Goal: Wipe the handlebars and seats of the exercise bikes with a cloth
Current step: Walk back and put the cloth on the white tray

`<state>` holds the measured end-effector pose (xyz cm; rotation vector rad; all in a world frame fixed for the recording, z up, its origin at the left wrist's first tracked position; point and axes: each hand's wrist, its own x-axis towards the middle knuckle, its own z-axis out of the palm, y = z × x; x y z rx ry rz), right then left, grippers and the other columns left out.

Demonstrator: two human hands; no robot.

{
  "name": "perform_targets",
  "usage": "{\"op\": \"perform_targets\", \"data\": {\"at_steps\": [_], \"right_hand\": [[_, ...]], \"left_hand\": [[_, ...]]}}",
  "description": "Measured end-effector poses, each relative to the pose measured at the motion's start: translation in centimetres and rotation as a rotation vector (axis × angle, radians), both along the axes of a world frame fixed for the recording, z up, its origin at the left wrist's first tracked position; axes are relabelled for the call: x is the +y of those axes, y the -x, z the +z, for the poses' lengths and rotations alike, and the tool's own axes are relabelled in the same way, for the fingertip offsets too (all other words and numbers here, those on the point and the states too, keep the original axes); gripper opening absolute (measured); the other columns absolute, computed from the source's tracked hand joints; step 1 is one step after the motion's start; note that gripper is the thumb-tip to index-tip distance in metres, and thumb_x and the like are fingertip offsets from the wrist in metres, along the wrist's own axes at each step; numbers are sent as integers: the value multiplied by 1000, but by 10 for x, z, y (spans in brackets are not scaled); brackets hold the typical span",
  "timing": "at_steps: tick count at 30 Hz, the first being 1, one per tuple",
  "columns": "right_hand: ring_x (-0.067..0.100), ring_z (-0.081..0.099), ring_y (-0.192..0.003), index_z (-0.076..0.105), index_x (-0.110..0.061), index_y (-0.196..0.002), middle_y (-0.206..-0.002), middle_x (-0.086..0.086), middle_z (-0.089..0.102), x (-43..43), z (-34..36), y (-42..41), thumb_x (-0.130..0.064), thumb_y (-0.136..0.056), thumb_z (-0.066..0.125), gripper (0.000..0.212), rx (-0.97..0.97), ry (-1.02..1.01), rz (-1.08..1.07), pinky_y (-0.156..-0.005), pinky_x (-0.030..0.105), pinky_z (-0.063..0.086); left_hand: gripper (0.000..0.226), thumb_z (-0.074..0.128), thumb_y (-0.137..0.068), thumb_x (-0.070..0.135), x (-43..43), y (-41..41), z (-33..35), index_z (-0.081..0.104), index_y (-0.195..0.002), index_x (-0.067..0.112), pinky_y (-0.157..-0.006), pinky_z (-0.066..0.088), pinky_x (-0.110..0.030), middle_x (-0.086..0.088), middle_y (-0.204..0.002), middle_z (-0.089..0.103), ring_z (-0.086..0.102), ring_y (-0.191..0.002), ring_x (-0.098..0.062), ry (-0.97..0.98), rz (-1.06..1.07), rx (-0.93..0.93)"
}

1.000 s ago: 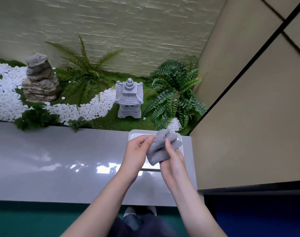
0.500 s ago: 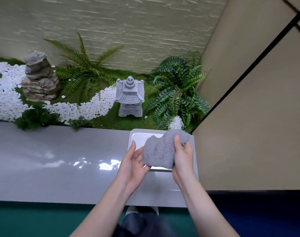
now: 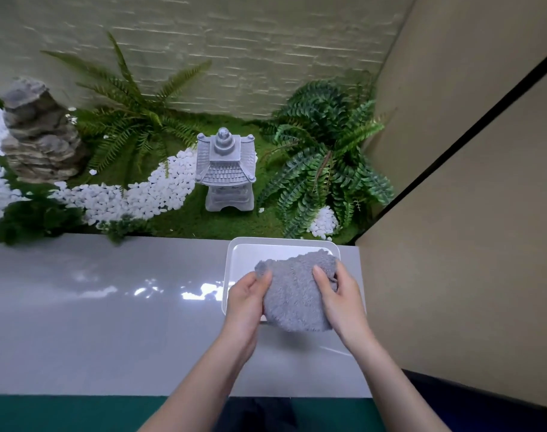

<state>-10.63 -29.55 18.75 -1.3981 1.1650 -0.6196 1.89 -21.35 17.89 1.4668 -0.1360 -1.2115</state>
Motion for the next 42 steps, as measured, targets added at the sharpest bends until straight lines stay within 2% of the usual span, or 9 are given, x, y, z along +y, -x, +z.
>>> {"op": "perform_targets", "data": {"at_steps": [4, 8, 22, 27, 32, 34, 36, 38, 42], "right_hand": [[19, 63, -92, 53, -26, -100, -93, -1, 67, -9, -49, -7, -27, -97, 50, 5, 137, 22, -107, -85, 41, 51], [20, 61, -100, 50, -26, -113, -100, -2, 67, -22, -102, -16, -38, -96, 49, 22, 241, -10, -114, -88, 38, 49], [36, 58, -85, 31, -14, -106, -83, 10, 58, -68, -272, -36, -39, -100, 35, 26, 705, -9, 126, -65, 36, 39], [36, 60, -83, 34, -13, -108, -90, 12, 63, -73, -282, -36, -39, -99, 39, 28, 867, 130, 146, -62, 37, 40], [30, 58, -101, 53, -14, -122, -110, 7, 60, -63, -279, -29, -28, -85, 66, 41, 890, 645, 162, -76, 39, 47], [30, 47, -128, 45, -15, -137, -139, 10, 49, -57, -285, -20, -28, -89, 60, 52, 916, 766, 436, -98, 45, 41], [23, 11, -146, 12, -19, -151, -159, 3, 9, -56, -294, -9, -39, -98, 38, 63, 979, 696, 654, -116, 48, 14], [19, -11, -146, -12, -20, -148, -157, -3, -16, -60, -301, -1, -49, -99, 23, 67, 1012, 623, 729, -117, 46, -4], [17, -21, -143, -16, -19, -148, -153, -3, -25, -68, -284, 0, -57, -96, 18, 73, 1067, 574, 704, -117, 43, -11]], "left_hand": [[20, 47, -97, 21, -26, 6, -35, 52, -80, 12, -63, 42, -32, -7, -72, 61, 54, -66, -14, -54, 37, -458], [20, 41, -99, 25, -40, 2, -94, 43, -78, 26, -54, 29, -27, 9, -60, 50, 49, -61, -8, -229, -58, -757], [30, 27, -101, 38, -86, -38, -261, 44, -102, 13, -68, 47, -45, -16, -86, 63, 57, -83, -39, -513, -470, -1071], [29, 32, -100, 38, -87, -31, -274, 44, -102, 12, -62, 44, -40, -14, -78, 59, 58, -77, -38, -550, -434, -1031], [46, 52, -92, 37, -76, -33, -274, 47, -131, 13, -74, 48, -39, -10, -118, 59, 59, -102, -32, -512, -508, -1460], [60, 44, -93, 45, -67, -35, -278, 35, -144, 13, -100, 41, -44, -10, -146, 42, 42, -131, -32, -397, -718, -1589], [70, 11, -93, 57, -60, -39, -286, -1, -151, 19, -117, 15, -44, -4, -159, 2, 4, -146, -26, -438, -979, -1586], [71, -8, -84, 63, -57, -42, -294, -27, -141, 25, -117, -6, -42, 0, -154, -25, -24, -141, -22, -498, -1064, -1540], [74, -3, -83, 68, -59, -44, -282, -35, -136, 26, -115, -12, -44, 1, -150, -34, -27, -141, -19, -596, -1118, -1509]]}}
